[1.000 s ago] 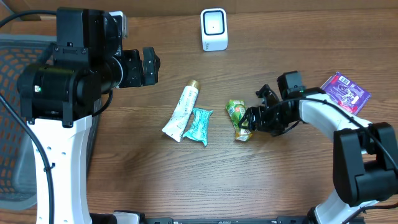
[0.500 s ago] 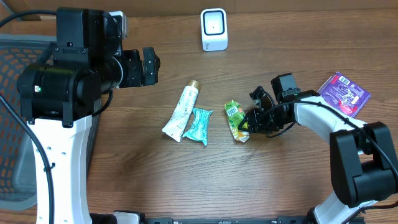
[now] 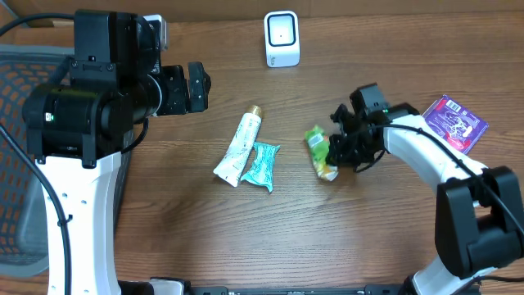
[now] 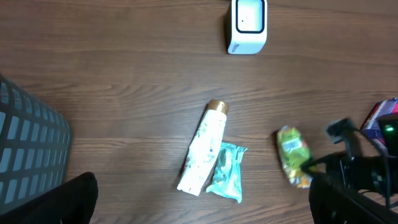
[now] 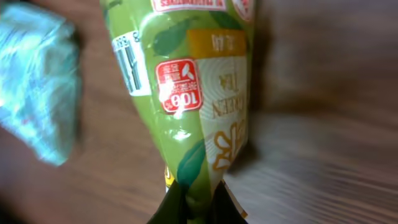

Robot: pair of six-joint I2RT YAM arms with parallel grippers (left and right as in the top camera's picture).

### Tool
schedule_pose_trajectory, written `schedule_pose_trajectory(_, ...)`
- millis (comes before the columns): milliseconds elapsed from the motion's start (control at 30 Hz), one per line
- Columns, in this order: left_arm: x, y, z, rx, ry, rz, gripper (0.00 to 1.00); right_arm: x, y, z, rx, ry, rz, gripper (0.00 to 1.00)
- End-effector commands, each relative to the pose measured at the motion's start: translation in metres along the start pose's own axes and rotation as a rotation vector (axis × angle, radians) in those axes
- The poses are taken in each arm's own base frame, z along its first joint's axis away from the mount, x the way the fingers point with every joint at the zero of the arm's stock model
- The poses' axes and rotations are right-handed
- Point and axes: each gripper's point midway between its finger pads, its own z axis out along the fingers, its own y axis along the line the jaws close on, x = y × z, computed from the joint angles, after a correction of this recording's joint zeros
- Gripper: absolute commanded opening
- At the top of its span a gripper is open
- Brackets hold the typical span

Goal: Scan the item barcode

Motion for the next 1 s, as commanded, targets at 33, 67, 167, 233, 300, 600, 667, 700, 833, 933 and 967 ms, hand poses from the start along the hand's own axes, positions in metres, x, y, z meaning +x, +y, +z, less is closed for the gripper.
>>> schedule_pose_trajectory(33,-0.002,0.000,0.000,-0.002,-0.005,0.020,1.00,-0.042,-0.012,-0.059,0.350,-0.246,-0.024,0.04)
schedule_pose_trajectory(67,-0.002,0.000,0.000,-0.002,-0.005,0.020,1.00,-0.044,-0.015,-0.063,0.429,-0.272,-0.031,0.04)
schedule_pose_trajectory(167,-0.002,0.000,0.000,-0.002,-0.004,0.020,1.00,-0.043,-0.016,-0.068,0.626,-0.341,-0.033,0.04)
schedule_pose_trajectory(233,-0.002,0.000,0.000,-0.002,-0.004,0.020,1.00,-0.038,-0.014,-0.063,0.735,-0.355,-0.065,0.04)
schedule_pose_trajectory(300,-0.002,0.000,0.000,-0.002,-0.005,0.020,1.00,-0.031,-0.019,-0.057,0.868,-0.341,-0.121,0.04)
schedule_pose_trajectory(600,-0.002,0.000,0.000,-0.002,-0.004,0.020,1.00,-0.003,-0.059,-0.023,1.147,-0.158,-0.170,0.04)
schedule_pose_trajectory(667,-0.002,0.000,0.000,-0.002,-0.005,0.020,1.00,0.001,-0.056,-0.015,1.112,-0.131,-0.168,0.04)
schedule_pose_trajectory(700,-0.002,0.000,0.000,-0.002,-0.004,0.020,1.00,0.003,-0.053,-0.012,1.094,-0.124,-0.167,0.04)
schedule_pose_trajectory(833,-0.002,0.000,0.000,-0.002,-0.004,0.020,1.00,0.014,-0.042,0.004,1.001,-0.074,-0.159,0.38)
schedule_pose_trajectory(933,-0.002,0.000,0.000,-0.002,-0.005,0.020,1.00,0.025,-0.030,0.019,0.887,-0.006,-0.148,0.57)
schedule_pose_trajectory(967,-0.002,0.000,0.000,-0.002,-0.005,0.020,0.99,0.028,-0.026,0.022,0.855,0.013,-0.140,0.58)
